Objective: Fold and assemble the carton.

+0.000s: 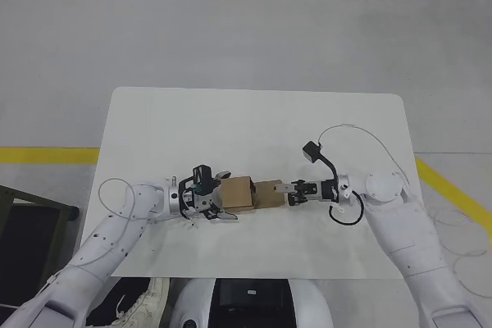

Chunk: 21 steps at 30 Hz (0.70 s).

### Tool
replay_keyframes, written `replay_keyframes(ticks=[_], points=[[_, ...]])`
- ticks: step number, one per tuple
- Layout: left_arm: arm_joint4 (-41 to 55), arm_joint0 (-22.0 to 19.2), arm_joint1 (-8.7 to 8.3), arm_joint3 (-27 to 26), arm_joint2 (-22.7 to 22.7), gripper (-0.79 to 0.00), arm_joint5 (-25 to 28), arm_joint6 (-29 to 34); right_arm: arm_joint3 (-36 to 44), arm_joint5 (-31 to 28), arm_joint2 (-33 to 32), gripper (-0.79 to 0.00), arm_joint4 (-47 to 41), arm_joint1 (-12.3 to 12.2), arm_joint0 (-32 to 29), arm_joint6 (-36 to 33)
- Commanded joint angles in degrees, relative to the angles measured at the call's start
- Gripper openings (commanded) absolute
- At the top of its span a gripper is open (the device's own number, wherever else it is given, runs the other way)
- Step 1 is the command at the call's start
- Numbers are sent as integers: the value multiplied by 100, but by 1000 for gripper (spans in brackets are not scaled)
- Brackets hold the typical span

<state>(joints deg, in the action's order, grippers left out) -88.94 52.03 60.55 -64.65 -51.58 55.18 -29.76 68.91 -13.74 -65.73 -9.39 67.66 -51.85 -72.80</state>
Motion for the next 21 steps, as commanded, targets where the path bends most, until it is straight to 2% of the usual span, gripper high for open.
replay_keyframes(ticks=[1,21], points=[[8,4,-2,-9,-5,0,4,12,-59,-67,25,0,-39,-1,-1,0],[45,34,-6,-77,-27,0,-16,70,-999,-650,544,0,-907,184,323,185]])
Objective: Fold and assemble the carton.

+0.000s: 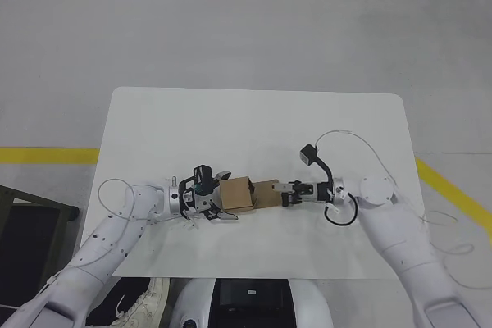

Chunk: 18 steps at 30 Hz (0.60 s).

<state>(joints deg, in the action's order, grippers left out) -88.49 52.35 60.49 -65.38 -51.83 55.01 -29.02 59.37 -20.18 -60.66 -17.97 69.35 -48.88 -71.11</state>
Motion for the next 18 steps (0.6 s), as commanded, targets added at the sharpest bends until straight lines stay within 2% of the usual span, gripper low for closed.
replay_keyframes(ticks=[1,8,18], points=[[0,4,-1,-8,-3,0,1,-4,-89,-8,78,0,-130,37,47,29],[8,12,-3,-24,-9,0,0,11,-300,-244,258,0,-669,159,189,16],[14,19,-5,-31,-17,0,4,32,-397,-111,330,0,-32,131,402,173]])
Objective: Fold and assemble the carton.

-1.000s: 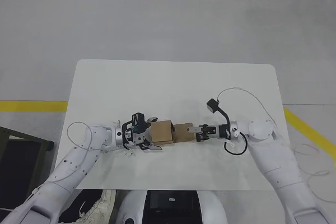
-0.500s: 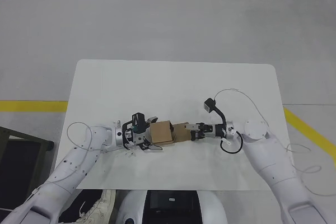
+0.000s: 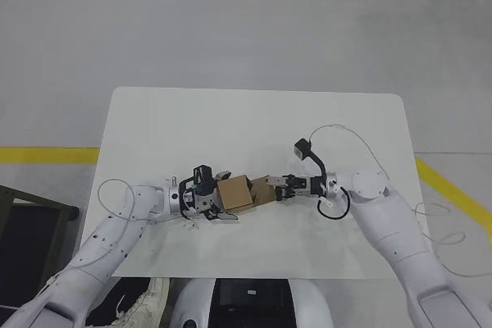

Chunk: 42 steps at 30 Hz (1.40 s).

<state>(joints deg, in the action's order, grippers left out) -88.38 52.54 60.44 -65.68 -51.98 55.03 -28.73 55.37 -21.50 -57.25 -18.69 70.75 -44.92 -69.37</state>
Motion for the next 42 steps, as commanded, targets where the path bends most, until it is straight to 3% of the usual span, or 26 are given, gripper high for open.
replay_keyframes(ticks=[1,12,20,25,36,42], points=[[4,1,0,-2,-2,0,2,6,15,36,-22,0,56,-16,6,-6],[-15,26,-12,33,-25,0,-2,17,-98,132,89,0,-159,21,-20,-107],[-30,49,-33,66,-59,0,45,10,-407,-170,118,0,-963,138,35,-220],[-56,61,-42,76,-73,0,28,12,-461,-315,47,0,-1022,132,103,-283],[-36,165,-109,245,-249,0,-31,-44,-205,-258,-75,0,-575,41,149,-276],[-4,245,-152,280,-356,0,-42,-90,29,-158,-162,0,124,-61,184,-117]])
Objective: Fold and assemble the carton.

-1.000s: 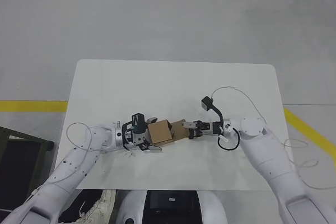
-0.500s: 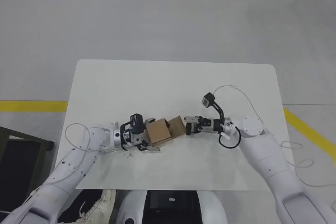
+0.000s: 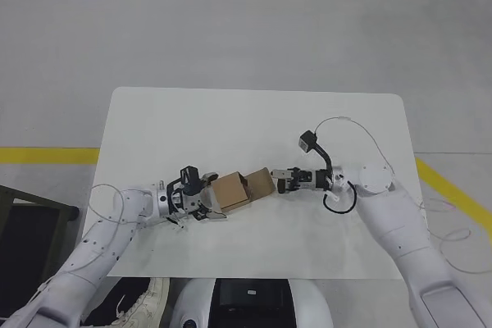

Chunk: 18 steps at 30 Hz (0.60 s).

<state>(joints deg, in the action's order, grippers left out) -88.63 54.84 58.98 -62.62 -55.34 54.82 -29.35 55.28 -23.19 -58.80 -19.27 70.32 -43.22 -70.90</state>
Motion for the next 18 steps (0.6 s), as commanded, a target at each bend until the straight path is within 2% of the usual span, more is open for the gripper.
replay_keyframes(ticks=[1,7,16,17,18], points=[[52,41,-12,-58,-46,0,-38,-58,75,5,-10,0,305,-32,21,64],[5,215,-60,-399,-153,0,-211,66,31,-199,57,0,395,-27,61,48],[263,290,-38,-619,-154,0,-304,495,-459,-472,428,0,400,127,391,75],[290,293,-34,-640,-151,0,-312,532,-523,-476,472,-6,407,147,436,87],[315,294,-30,-657,-150,0,-319,566,-587,-479,516,-49,423,167,479,101]])
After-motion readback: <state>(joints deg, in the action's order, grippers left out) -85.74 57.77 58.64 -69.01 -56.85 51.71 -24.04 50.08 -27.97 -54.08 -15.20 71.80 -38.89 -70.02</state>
